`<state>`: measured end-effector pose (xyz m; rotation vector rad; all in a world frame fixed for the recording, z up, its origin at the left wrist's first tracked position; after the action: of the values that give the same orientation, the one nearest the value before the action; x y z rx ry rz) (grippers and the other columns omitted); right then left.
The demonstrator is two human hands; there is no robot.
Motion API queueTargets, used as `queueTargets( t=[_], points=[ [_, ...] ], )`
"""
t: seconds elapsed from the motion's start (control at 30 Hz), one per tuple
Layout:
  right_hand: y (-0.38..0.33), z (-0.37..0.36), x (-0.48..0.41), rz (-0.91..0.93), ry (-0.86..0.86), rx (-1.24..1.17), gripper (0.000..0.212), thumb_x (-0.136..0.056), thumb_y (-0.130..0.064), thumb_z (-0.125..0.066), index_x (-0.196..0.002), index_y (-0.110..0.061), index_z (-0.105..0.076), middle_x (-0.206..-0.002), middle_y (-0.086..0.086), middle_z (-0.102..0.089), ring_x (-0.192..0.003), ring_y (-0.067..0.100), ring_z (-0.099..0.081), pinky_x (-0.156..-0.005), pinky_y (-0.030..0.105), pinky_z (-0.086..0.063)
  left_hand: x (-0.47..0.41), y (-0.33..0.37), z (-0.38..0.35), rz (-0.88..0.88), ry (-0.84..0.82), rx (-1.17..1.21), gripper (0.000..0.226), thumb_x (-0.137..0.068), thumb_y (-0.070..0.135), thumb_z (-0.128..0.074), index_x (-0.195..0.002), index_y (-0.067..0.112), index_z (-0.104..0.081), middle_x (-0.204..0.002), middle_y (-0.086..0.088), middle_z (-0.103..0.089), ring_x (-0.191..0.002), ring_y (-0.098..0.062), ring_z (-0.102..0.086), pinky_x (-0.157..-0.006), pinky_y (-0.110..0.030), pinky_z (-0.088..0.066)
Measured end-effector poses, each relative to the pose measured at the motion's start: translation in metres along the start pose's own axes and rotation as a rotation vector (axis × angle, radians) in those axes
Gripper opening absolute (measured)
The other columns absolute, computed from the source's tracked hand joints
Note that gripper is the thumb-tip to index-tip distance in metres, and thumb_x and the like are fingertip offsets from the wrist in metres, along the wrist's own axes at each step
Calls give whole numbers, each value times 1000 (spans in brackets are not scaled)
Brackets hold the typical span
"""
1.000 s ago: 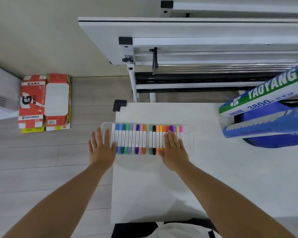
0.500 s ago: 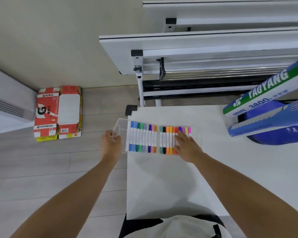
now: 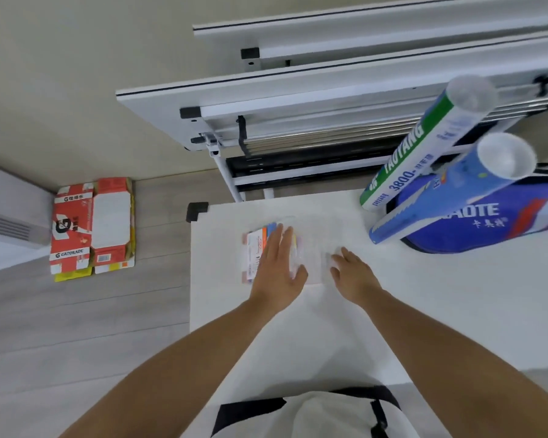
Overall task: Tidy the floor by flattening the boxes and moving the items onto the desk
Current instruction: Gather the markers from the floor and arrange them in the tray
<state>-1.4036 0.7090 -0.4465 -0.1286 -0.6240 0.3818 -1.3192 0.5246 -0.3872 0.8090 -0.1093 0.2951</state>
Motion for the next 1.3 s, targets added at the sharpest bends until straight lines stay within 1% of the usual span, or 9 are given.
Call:
queueTargets(
  t=[0.13,0.23,0.37,0.53,0.73,0.9,1.07,1.23,1.3],
  points=[
    [26,5,9,-9,20,-78,47,-104,-33,-34,-150,-24,-33,-161,4,-21,-145,22,-27,-116,35,-27,-18,4,-67,84,-157,-296,91,-96,41,-51,-158,23,12,-165,3,23,-153,-24,17,-125,-49,-5],
    [40,4,8,-1,-4,-117,47,-103,-28,-36,-149,-24,-35,-160,1,-24,-144,21,-29,-116,37,-29,-27,-3,-94,121,-281,-450,89,-99,46,-47,-157,22,17,-161,0,34,-150,-28,24,-124,-52,-2],
    [41,7,-3,-10,-27,-230,47,-100,-25,-38,-147,-24,-39,-158,-2,-30,-140,21,-35,-116,38,-29,-28,-19,-97,98,-427,-552,89,-99,52,-48,-159,21,10,-161,0,33,-150,-27,26,-124,-52,0],
    [8,11,-32,-57,9,-371,48,-100,-34,-44,-144,-14,-44,-146,7,-47,-133,25,-44,-112,36,-34,-18,-57,-57,97,-379,-647,88,-97,54,-49,-158,30,9,-164,1,26,-151,-30,21,-123,-55,-6],
    [-22,2,-72,-163,49,-479,52,-99,-39,-49,-143,-11,-45,-143,11,-47,-131,27,-46,-109,34,-36,-8,-110,-23,54,-396,-708,84,-99,49,-52,-152,53,13,-160,6,35,-149,-33,26,-118,-62,-9],
    [-27,1,-84,-292,109,-593,32,-93,-25,-62,-120,-7,-64,-125,10,-63,-117,28,-58,-98,28,-42,-8,-119,-29,8,-370,-619,76,-101,36,-54,-155,51,-2,-162,7,32,-148,-31,30,-108,-50,-45],
    [-31,-1,-90,-411,89,-679,36,-90,-21,-66,-123,-6,-64,-129,9,-62,-120,28,-58,-105,34,-44,-7,-115,-29,-27,-339,-593,72,-101,32,-56,-157,45,-11,-164,0,26,-148,-35,27,-100,-49,-52],
    [-32,-1,-79,-435,88,-752,34,-91,-18,-64,-124,-10,-61,-124,8,-63,-114,27,-60,-90,23,-43,-6,-113,-27,-55,-325,-607,69,-102,34,-54,-157,43,-13,-165,-4,22,-148,-39,24,-94,-47,-56],
    [-31,-3,-65,-393,47,-711,43,-91,-20,-63,-133,-15,-56,-127,7,-61,-114,25,-59,-91,22,-42,-5,-112,-25,-53,-345,-612,68,-102,35,-52,-157,42,-12,-165,-5,22,-148,-40,24,-93,-47,-56]
  ],
)
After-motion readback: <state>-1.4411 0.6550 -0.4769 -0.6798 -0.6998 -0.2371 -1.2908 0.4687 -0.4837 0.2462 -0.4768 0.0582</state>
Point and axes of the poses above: each hand's wrist, its own x-axis away from the middle knuckle, its own z-axis out of the back of the hand, y = z × x, the point moved 3 cm from there along -x, towards the middle knuckle
